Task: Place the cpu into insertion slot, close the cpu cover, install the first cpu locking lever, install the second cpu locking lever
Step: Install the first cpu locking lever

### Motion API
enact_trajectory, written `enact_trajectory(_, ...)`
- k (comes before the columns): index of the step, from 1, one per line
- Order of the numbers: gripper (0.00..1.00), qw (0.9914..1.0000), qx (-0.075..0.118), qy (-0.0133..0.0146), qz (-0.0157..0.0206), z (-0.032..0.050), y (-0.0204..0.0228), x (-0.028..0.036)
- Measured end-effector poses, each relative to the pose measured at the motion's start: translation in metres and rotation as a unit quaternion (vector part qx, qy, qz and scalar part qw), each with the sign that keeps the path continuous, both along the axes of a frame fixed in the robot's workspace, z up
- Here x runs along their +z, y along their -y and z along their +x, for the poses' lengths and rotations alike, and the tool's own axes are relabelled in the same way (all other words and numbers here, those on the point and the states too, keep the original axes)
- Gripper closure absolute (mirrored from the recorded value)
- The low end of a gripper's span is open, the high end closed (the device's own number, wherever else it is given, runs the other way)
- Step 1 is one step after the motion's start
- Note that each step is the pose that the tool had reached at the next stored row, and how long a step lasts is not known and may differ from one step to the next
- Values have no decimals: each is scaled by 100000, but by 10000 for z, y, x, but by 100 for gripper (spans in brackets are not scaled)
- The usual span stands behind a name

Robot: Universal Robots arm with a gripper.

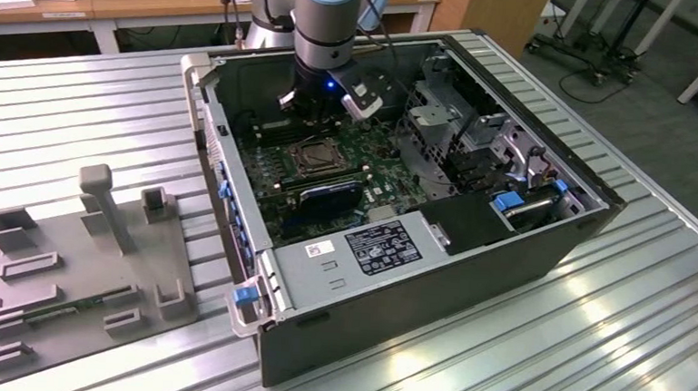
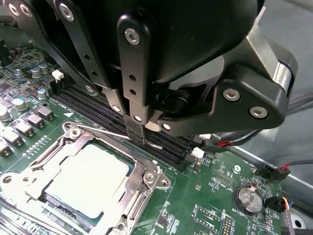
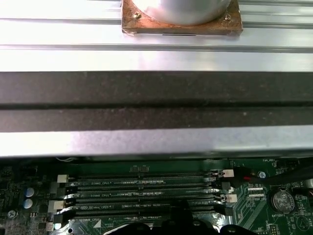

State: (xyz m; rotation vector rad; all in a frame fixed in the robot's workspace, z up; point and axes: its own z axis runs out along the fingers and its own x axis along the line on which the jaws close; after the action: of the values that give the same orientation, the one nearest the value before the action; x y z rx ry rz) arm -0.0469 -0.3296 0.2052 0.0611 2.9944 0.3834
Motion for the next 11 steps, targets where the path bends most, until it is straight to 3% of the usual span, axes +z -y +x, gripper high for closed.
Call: enact_trajectory(11, 89, 99997, -790, -4, -51, 11, -7, 0)
